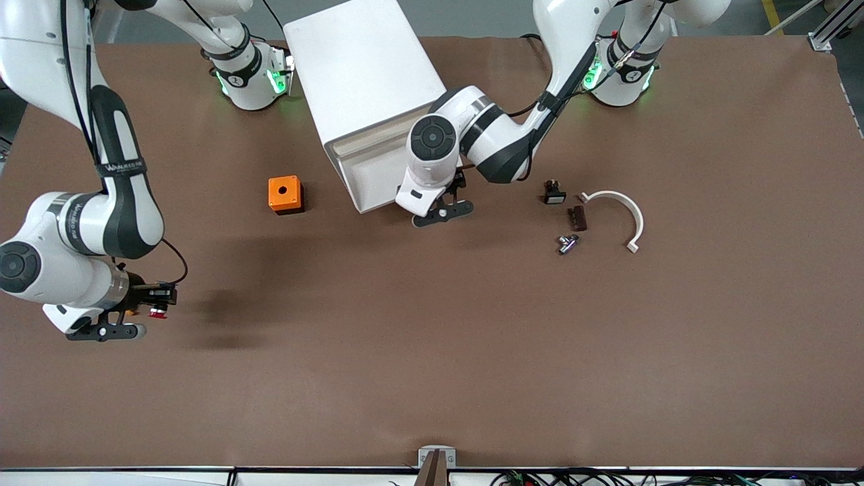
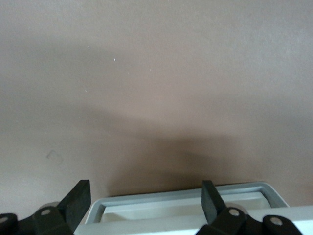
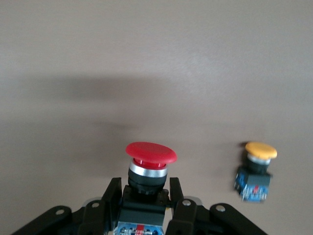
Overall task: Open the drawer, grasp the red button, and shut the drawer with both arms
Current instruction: 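Push the drawer shut with the left gripper while the right gripper carries the button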
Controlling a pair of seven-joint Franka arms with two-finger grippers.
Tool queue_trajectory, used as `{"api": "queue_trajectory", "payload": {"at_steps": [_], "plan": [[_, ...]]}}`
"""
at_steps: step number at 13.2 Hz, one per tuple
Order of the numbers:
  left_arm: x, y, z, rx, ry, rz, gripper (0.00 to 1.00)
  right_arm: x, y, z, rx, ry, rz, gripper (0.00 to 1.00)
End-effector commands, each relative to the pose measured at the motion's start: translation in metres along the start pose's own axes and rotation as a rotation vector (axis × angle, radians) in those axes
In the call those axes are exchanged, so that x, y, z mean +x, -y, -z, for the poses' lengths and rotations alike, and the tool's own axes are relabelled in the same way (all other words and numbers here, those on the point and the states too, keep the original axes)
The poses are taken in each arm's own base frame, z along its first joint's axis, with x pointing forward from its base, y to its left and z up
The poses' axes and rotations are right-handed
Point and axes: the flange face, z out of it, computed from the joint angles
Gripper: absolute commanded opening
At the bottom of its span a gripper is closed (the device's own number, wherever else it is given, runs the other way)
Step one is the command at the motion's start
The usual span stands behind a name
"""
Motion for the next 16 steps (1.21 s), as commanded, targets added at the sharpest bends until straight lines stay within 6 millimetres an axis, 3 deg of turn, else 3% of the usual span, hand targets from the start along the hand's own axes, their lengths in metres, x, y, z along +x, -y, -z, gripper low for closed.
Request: {"api": "queue_trajectory", "payload": {"at_steps": [1,6,9,11,16], "plan": [[-0.032,-0.003,-0.002,0.022,0.006,-0.032,1.0,0.004,-0.007,-0.032,-0.002,0.002,0.028,0.16],[-0.069,-0.012,-0.013,0.05,0.033,-0.085,1.0,-0.003,-0.016,-0.063,-0.015,-0.049,0.146,0.17],[-0.075,-0.016,-0.015,0.049,0.041,-0.038,1.0,-0.009,-0.019,-0.072,-0.01,-0.033,0.139,0.17],[-0.096,-0.026,-0.034,0.072,0.042,-0.072,1.0,-0.014,-0.017,-0.078,-0.005,-0.018,0.117,0.17],[-0.091,-0.028,-0.022,0.077,0.056,-0.066,1.0,-0.022,-0.017,-0.085,-0.001,-0.005,0.08,0.18]]}}
